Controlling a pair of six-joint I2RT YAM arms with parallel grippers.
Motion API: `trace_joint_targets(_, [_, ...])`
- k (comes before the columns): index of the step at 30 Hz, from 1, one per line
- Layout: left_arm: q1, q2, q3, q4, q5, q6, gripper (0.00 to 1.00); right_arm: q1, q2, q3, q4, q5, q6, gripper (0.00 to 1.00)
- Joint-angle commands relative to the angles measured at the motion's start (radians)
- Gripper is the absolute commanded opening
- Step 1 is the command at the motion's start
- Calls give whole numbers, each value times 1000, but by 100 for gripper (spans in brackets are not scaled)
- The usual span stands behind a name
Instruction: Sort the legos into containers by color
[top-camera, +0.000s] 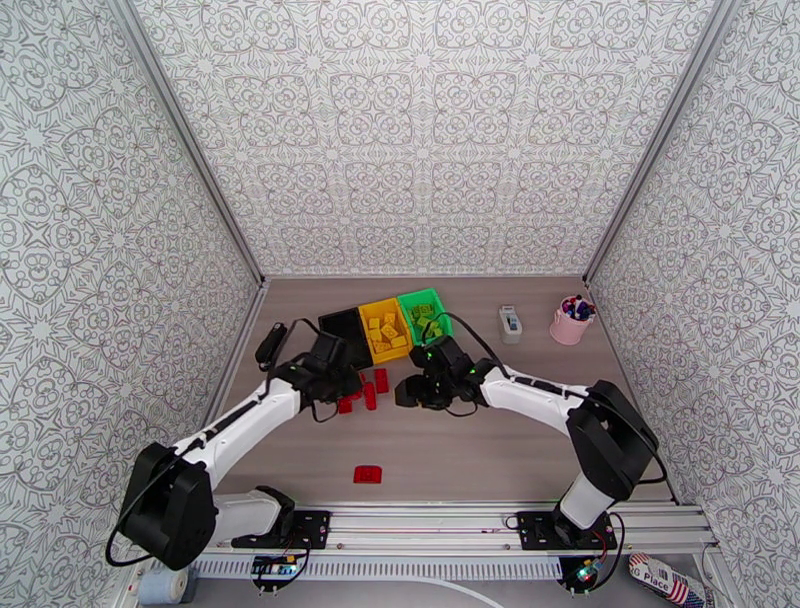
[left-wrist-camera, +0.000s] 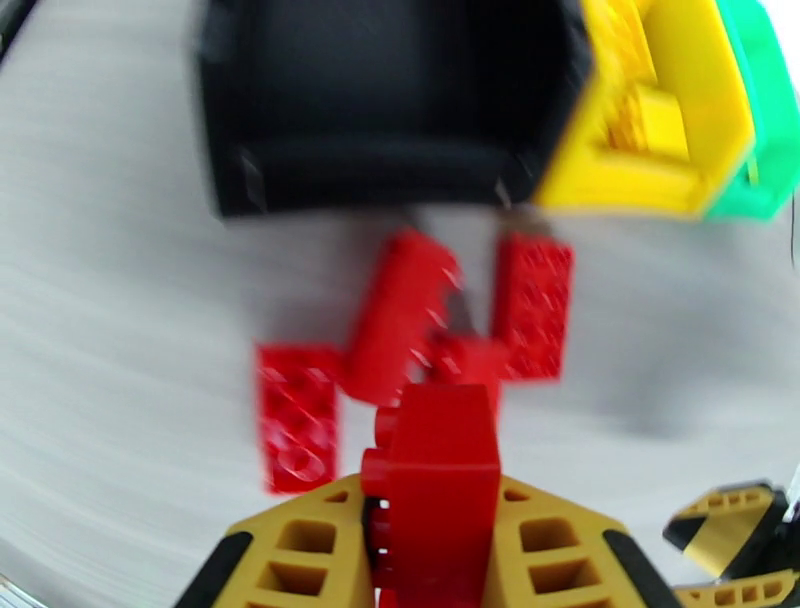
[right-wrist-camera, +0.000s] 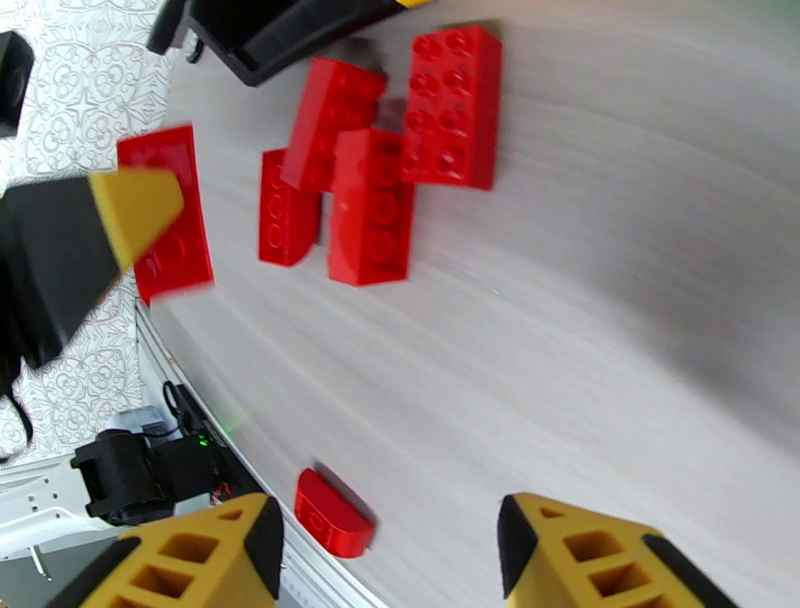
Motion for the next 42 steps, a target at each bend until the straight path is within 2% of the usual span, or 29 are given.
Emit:
trace_joint_targets(1, [70, 44, 98, -10, 33, 106, 24, 3, -5, 52, -10, -2, 0, 61])
trace_joint_targets(8, [143, 241, 320, -23, 63, 191, 26, 3, -53, 55, -99, 65, -40, 61])
trace_joint_targets(10, [158, 301, 389, -37, 62, 204, 30, 3, -70, 50, -111, 77, -42, 62])
trace_joint_targets(14, [167, 381, 493, -68, 61, 219, 57, 1, -103, 33, -131, 105, -46, 64])
trace_joint_targets(17, [148, 360, 508, -80, 38, 224, 74, 1, -124, 17, -143, 124, -51, 66])
trace_joint_targets(28, [61, 123, 279, -118, -25, 188, 83, 0, -135, 6, -199, 202, -108, 75])
trace_joint_targets(36, [-94, 13, 107, -187, -51, 125, 84, 1, -140, -10, -225, 235, -128, 78])
trace_joint_targets(42, [-245, -75, -59, -193, -20, -20, 84, 0, -163, -55, -231, 254, -124, 79])
